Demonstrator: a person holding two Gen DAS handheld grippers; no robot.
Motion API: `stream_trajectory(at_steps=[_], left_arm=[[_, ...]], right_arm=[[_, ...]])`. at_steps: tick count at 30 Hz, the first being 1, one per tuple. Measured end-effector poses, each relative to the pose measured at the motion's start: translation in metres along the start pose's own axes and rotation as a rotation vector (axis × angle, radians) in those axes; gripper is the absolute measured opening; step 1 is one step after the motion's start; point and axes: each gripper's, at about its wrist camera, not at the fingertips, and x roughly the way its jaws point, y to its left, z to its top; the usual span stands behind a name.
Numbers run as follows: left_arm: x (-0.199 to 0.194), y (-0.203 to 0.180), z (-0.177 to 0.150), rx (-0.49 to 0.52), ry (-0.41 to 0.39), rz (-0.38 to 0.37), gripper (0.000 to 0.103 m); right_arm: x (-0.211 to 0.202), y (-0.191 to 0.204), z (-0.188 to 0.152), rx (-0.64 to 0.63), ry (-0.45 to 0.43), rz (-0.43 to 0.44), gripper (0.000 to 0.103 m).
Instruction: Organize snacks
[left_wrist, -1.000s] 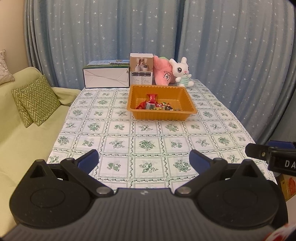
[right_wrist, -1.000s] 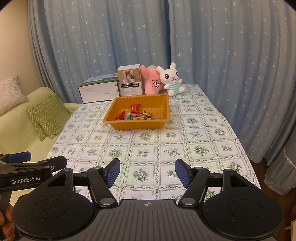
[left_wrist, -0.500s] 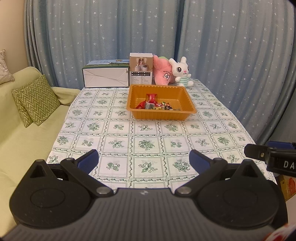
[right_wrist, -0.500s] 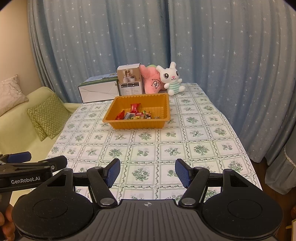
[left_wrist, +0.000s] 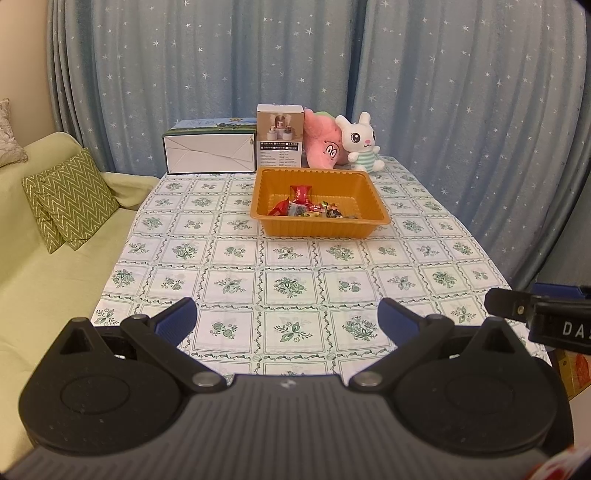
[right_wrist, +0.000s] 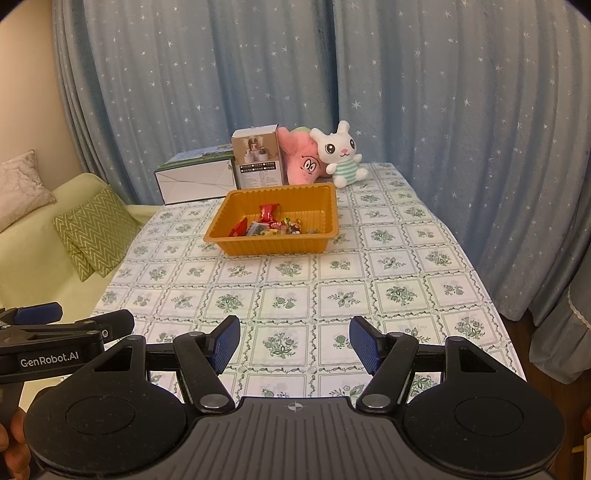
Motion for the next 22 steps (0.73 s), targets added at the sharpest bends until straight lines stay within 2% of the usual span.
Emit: stream_trajectory(at_steps=[14,22], left_arm=[[0.001,-0.002,-0.003,0.0,0.0,-0.004,0.103],[-0.001,-0.002,-0.01,0.0,-0.027,0.005,0.103]], right_arm=[[0.003,0.0,-0.009,0.003,0.003,0.0,0.066],[0.003,-0.001,-0.01,0.006,0.001,-0.002,0.066]])
